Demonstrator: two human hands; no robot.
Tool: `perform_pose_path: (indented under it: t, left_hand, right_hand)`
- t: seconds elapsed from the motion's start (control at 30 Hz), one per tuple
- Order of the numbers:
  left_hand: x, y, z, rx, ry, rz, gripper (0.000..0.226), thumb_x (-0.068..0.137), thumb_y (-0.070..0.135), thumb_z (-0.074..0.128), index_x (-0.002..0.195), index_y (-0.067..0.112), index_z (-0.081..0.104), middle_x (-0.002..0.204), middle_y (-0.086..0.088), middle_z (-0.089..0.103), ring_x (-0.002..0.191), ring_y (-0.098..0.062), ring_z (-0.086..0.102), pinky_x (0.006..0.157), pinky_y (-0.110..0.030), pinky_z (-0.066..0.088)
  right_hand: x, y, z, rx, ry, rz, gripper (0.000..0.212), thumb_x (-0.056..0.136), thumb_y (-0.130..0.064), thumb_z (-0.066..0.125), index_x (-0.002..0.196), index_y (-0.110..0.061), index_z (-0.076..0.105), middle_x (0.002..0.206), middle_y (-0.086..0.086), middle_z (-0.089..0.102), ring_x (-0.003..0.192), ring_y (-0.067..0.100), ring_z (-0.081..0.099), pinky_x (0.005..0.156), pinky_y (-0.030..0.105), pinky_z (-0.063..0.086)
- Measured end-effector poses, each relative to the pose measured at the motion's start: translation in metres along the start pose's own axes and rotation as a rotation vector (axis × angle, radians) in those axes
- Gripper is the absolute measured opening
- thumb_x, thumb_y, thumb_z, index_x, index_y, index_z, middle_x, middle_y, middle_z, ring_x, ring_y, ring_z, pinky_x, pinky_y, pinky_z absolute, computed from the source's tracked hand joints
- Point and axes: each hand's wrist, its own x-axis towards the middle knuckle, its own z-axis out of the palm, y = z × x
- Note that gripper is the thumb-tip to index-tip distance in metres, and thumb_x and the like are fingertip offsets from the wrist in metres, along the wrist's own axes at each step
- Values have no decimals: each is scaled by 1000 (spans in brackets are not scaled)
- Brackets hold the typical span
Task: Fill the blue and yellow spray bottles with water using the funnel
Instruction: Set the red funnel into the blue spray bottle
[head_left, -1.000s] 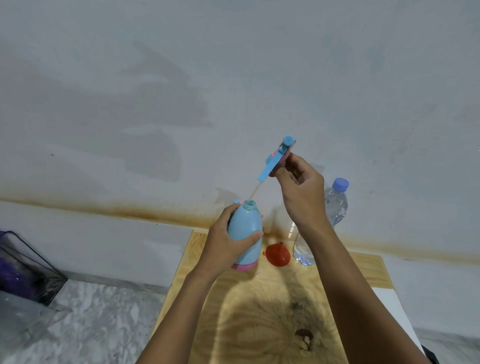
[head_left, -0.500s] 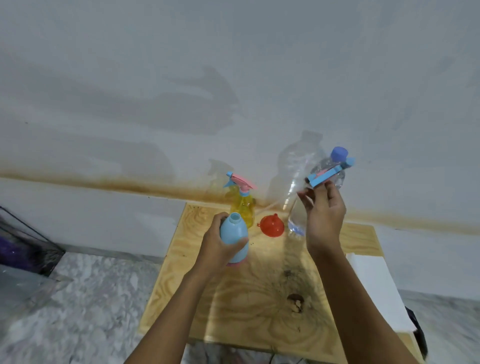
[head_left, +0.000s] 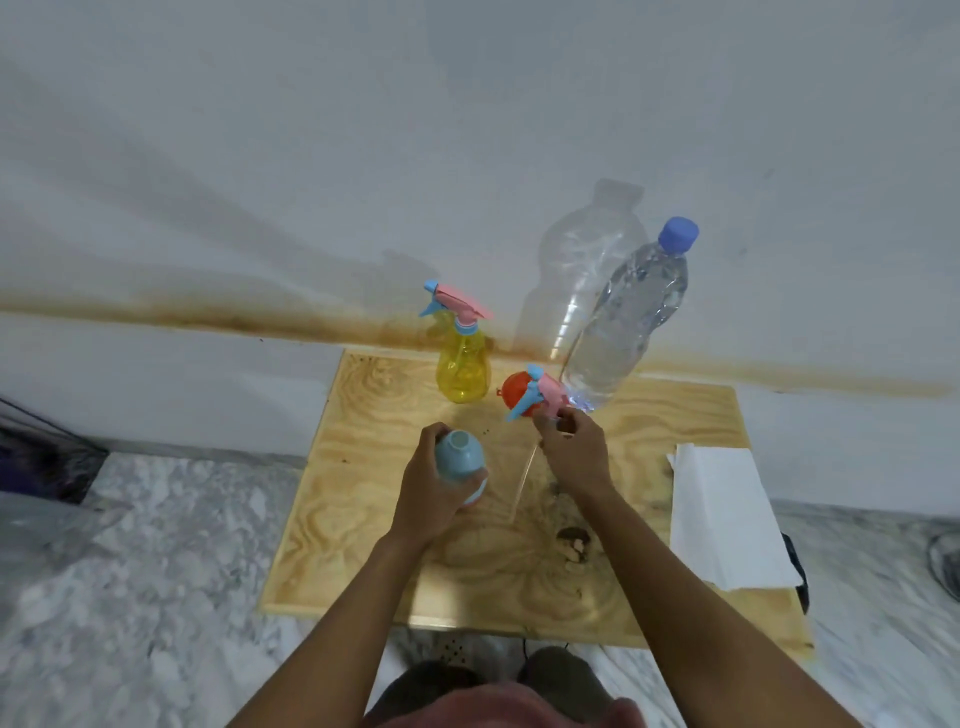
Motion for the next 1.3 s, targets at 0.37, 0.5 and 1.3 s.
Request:
perform_pose_path:
  t: [0.37,0.5,1.3]
  left_hand:
    - [4,5,-3,114,20,38,48,79,33,78,119,21,56,112,9,62,98,-6,59,84,-22,48]
    - [9,9,-8,109,-43,32,41,75,32,82,106,23,57,100,10,63,90,-7,60,74,-18,45]
    - [9,10,-7,66,-52,-43,44,69,32,87,98,25,55,96,10,63,92,-8,59,73,-24,49]
  right_hand:
    - [23,44,41,-269,-141,177,36,86,-42,69,76,-8,64,68,1,58,70,20,56,56,30,37]
    - [26,50,46,-269,-141,203,36,86,-38,70,70,-8,59,61,-1,50,64,18,48,51,29,32]
    - [92,20,55,-222,21,27,45,96,-30,56,138,-13,52,132,13,59,122,29,55,100,37,42]
